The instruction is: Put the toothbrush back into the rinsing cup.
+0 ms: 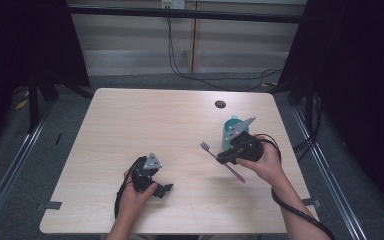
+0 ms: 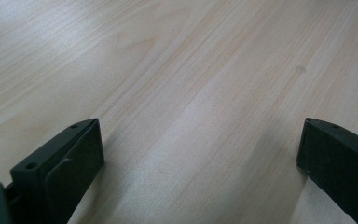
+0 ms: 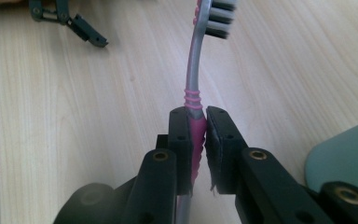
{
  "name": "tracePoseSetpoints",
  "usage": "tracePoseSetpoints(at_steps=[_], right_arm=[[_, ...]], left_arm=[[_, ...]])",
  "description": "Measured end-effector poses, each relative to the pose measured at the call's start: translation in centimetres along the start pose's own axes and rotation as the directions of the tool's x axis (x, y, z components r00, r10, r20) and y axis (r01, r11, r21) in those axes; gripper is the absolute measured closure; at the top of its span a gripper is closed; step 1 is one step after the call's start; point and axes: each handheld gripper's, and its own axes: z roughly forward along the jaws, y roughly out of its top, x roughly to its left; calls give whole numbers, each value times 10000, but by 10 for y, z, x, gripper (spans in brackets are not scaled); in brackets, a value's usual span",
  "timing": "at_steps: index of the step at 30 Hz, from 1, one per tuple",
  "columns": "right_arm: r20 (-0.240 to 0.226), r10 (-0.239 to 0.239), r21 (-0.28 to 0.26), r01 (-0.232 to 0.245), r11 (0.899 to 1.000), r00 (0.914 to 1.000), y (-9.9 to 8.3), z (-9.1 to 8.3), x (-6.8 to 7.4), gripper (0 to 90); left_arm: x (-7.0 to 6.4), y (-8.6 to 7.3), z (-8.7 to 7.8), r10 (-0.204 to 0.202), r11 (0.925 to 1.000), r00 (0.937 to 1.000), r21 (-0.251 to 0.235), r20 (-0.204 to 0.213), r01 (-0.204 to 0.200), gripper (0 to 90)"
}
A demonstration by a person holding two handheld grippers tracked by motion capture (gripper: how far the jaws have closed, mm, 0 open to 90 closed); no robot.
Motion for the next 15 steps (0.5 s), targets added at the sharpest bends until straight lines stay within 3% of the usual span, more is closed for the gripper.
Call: tracePoseSetpoints(at_steps=[7, 15], right_arm=[[-54, 443, -822, -446, 9956, 9990, 0, -9, -3, 813], [40, 726, -1202, -716, 9902, 9974, 0, -16, -3, 812]], left_arm=[[0, 0, 0, 8, 10000, 10000, 1, -4, -8, 3], [0, 0, 0, 12, 10000, 10000, 14, -20, -12, 2]])
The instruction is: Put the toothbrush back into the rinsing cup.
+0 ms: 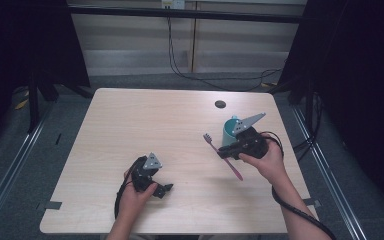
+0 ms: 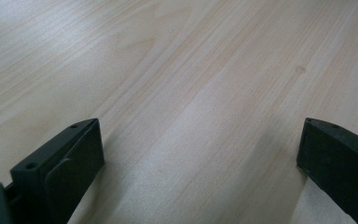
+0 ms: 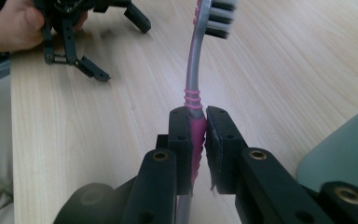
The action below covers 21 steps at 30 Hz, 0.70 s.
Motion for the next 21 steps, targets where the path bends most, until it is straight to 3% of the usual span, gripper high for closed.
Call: tracePoseSetpoints(at_steps=[9, 21], right_arm=[[58, 249, -450, -246, 9987, 9997, 3, -7, -2, 812], [186, 661, -1437, -628, 9876, 9976, 10, -21, -6, 812]], left_arm=[[0, 0, 0, -12, 10000, 10000, -36, -4, 11, 2], [0, 0, 0, -43, 10000, 10000, -44, 9, 44, 2]])
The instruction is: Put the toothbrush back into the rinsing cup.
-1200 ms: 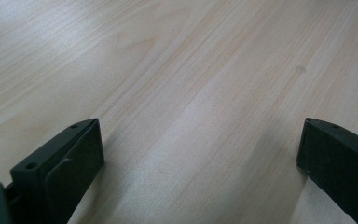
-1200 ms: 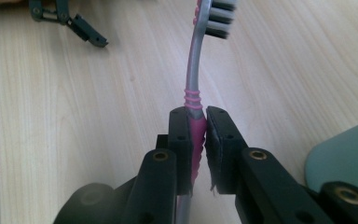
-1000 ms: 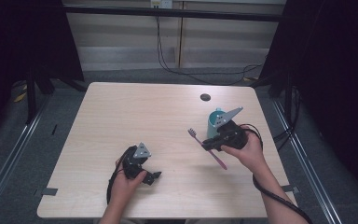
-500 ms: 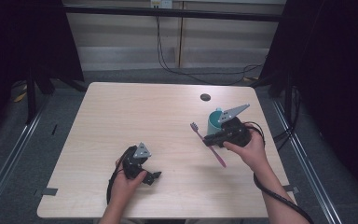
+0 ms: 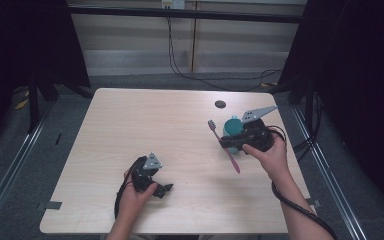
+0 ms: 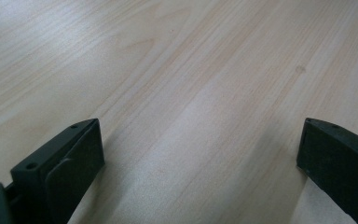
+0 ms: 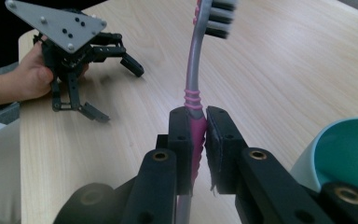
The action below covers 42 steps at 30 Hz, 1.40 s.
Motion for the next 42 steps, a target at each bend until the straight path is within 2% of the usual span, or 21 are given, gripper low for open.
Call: tracePoseSetpoints(at_steps=[12, 27, 42], right_arm=[[-53, 520, -775, -523, 9956, 9986, 6, -5, -5, 812], [205, 935, -1464, -895, 9852, 9954, 10, -13, -12, 812], [235, 986, -1955, -922, 9764, 9948, 20, -20, -16, 812]], left_arm=[[0, 0, 0, -8, 10000, 10000, -23, -23, 8, 2], [0, 0, 0, -3, 10000, 10000, -3, -19, 3, 2], [0, 0, 0, -46, 10000, 10000, -13, -19, 46, 3]])
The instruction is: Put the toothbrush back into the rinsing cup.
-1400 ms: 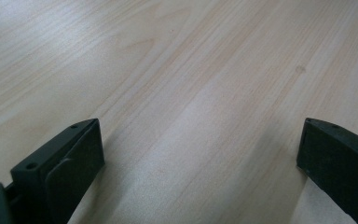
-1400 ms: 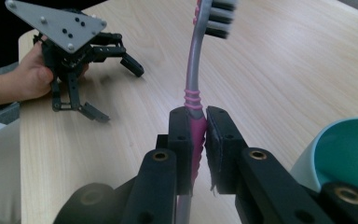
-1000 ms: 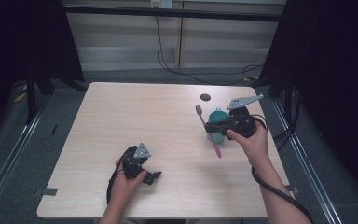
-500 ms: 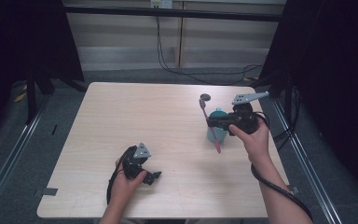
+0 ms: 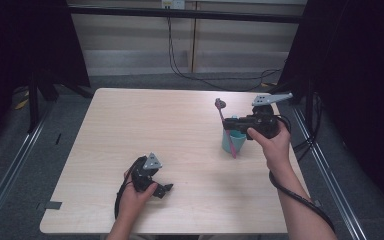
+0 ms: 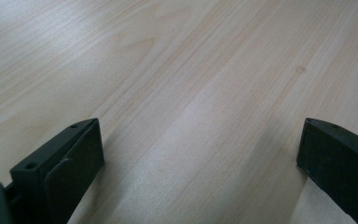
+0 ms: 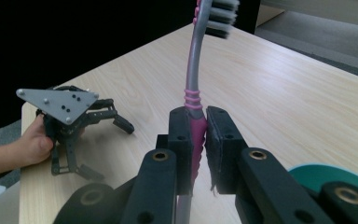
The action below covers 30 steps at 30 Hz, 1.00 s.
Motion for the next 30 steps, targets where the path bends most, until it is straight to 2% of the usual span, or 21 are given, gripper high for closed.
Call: tracePoseSetpoints(at_steps=[17, 30], right_arm=[[311, 409, -1034, -375, 9939, 9987, 13, -4, -13, 812], [671, 613, -1412, -513, 9887, 9959, 20, -2, -24, 812]], left_arm=[[0, 0, 0, -2, 10000, 10000, -40, -27, 2, 2], [0, 0, 0, -3, 10000, 10000, -38, -25, 3, 2]])
